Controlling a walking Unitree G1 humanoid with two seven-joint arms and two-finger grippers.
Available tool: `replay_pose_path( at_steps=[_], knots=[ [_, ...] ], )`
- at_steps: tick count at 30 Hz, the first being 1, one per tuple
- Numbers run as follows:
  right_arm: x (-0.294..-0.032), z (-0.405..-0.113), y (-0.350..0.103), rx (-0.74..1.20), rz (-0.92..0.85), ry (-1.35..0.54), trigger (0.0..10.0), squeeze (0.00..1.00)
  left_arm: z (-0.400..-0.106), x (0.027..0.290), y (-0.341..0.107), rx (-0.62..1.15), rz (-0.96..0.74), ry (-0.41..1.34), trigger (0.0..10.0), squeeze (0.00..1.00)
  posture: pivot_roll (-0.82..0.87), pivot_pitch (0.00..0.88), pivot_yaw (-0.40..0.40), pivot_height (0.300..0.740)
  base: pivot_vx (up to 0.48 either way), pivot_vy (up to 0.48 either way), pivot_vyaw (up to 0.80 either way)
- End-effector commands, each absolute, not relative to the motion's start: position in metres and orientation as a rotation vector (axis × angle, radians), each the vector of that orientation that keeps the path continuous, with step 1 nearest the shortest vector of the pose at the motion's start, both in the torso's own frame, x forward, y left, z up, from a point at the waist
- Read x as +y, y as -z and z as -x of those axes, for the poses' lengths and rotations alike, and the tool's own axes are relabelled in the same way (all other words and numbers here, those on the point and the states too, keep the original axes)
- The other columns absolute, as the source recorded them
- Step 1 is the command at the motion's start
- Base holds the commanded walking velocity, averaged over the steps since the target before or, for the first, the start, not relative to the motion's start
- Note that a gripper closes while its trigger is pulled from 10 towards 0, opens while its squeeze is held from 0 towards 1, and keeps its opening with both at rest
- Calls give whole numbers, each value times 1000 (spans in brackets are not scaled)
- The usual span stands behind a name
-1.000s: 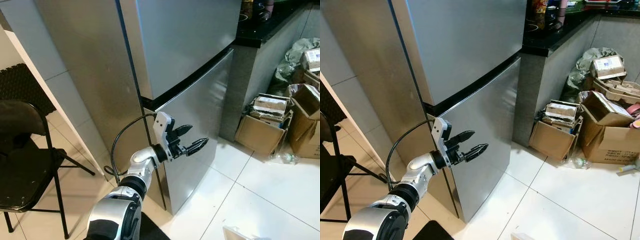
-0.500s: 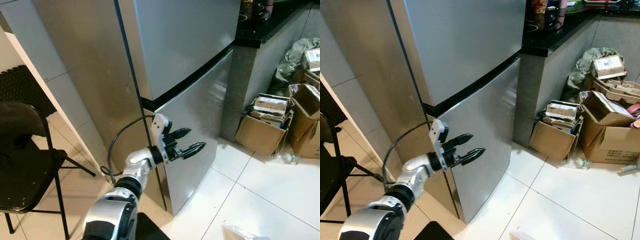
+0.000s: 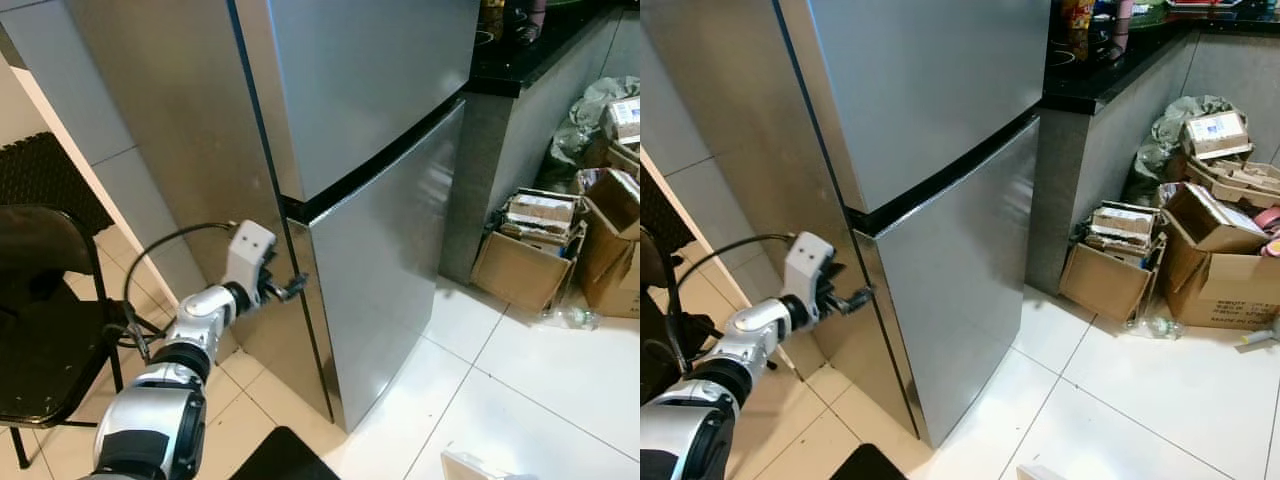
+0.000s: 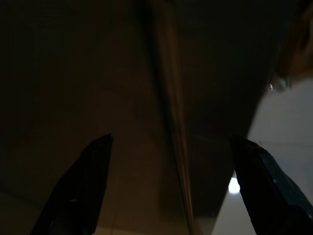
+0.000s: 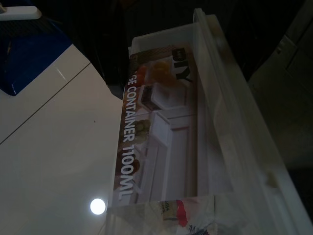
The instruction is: Restocking fridge
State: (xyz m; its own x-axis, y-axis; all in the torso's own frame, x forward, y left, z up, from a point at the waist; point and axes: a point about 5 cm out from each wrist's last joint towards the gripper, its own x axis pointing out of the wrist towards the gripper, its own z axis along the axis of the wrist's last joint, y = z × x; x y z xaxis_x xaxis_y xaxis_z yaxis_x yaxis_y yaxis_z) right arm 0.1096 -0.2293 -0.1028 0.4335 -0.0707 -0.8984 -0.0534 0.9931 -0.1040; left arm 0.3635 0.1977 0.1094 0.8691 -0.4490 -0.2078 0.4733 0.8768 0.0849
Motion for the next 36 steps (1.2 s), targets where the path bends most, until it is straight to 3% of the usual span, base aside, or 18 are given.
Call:
replay_pose_path(
  at_steps=[1, 5, 11, 22, 28, 32, 36],
  knots=[
    [-226, -115, 102, 1107, 123, 5, 10000, 0, -367, 201, -119, 124, -23, 453, 10000, 0, -157, 0, 60, 740, 0, 0, 0],
    [-227, -115, 102, 1106, 124, 6, 10000, 0, -369, 194, -123, 74, 127, 479, 10000, 0, -156, 0, 59, 740, 0, 0, 0],
    [-228, -112, 102, 1110, 127, 8, 10000, 0, -364, 170, -122, 38, 262, 708, 10000, 0, -156, 0, 62, 740, 0, 0, 0],
    [-224, -111, 103, 1113, 119, 8, 10000, 0, -369, 166, -128, 5, 274, 656, 10000, 0, -158, 0, 68, 740, 0, 0, 0],
    [-225, -111, 103, 1111, 121, 9, 10000, 0, -369, 161, -125, 12, 184, 609, 10000, 0, -157, 0, 67, 740, 0, 0, 0],
    [-227, -112, 103, 1111, 124, 13, 10000, 0, -367, 148, -127, -30, 294, 696, 10000, 0, -158, 0, 65, 740, 0, 0, 0],
    [-227, -112, 102, 1108, 123, 14, 10000, 0, -361, 128, -123, -31, 296, 841, 10000, 0, -160, 0, 66, 740, 0, 0, 0]
  ],
)
